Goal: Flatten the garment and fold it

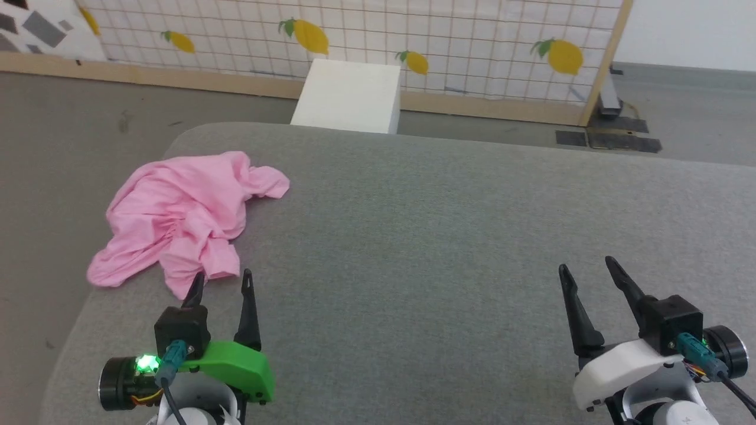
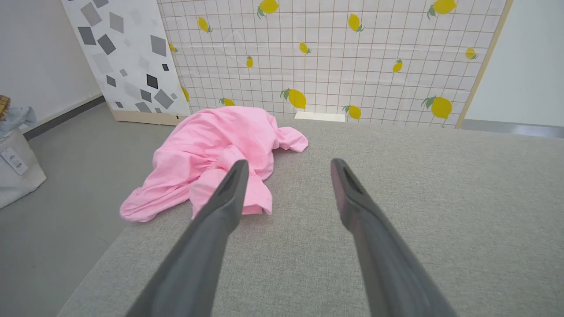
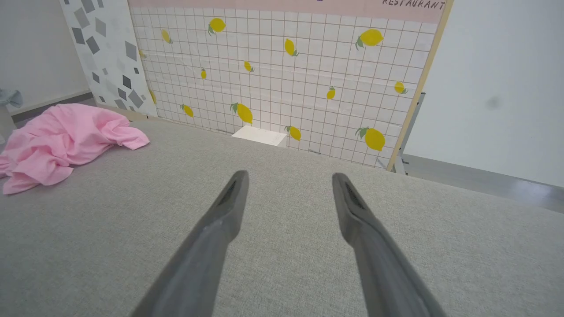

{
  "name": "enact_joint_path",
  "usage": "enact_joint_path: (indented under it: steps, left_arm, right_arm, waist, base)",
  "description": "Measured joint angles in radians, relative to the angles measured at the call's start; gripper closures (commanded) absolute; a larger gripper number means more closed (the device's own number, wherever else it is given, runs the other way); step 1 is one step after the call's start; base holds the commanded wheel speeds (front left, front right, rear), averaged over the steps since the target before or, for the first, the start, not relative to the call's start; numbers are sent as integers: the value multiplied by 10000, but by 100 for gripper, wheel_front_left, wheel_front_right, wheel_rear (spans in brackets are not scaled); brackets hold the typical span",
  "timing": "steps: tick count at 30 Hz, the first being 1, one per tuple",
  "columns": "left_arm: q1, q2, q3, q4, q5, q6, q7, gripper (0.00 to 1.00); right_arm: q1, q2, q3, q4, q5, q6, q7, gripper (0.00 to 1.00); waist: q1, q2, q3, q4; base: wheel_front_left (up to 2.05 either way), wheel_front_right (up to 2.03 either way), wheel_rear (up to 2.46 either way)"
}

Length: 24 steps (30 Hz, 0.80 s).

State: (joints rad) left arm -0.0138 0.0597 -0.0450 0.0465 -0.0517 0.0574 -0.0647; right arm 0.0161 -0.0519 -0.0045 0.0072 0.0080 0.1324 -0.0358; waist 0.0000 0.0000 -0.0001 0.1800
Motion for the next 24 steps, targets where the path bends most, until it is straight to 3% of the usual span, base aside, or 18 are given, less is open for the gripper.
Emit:
enact_joint_path:
  steps: [24]
  left_arm:
    - [14,2,-176,12,-341,451,-462,0]
  right_arm:
    - [-1,2,88,-31,-15,0,-222,0]
  waist:
    - [0,0,191,1187]
  base:
    - [-3,-3,-3]
